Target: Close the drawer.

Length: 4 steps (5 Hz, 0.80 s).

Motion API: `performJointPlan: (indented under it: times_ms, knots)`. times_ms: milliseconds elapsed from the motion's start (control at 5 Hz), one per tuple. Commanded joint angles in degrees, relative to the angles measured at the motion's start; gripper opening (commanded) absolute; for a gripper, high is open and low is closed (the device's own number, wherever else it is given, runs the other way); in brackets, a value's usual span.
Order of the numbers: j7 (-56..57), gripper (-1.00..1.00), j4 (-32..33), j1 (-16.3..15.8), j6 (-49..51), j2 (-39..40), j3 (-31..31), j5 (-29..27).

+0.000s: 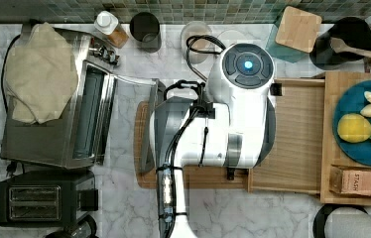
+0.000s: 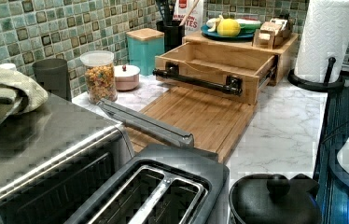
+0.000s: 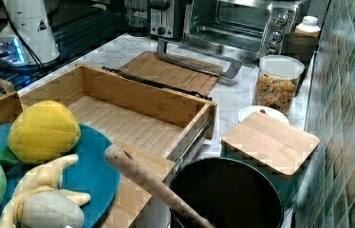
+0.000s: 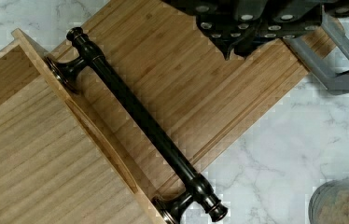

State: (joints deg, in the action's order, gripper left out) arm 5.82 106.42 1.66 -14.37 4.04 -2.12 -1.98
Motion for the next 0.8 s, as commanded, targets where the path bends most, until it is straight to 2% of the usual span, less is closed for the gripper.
performJointPlan:
  times_ms: [200, 400, 600, 800]
  knots:
    - [2.9, -1.0, 2.4, -0.1, -0.7, -0.1, 0.2, 0.4]
    - [6.3, -1.0, 7.0, 2.7, -5.4, -2.3, 5.1, -0.2]
    - [10.0, -1.0, 8.4, -0.9, -7.1, -2.1, 4.7, -0.4]
    - [16.2, -1.0, 13.3, -0.6, -12.3, -2.9, 5.0, -1.6]
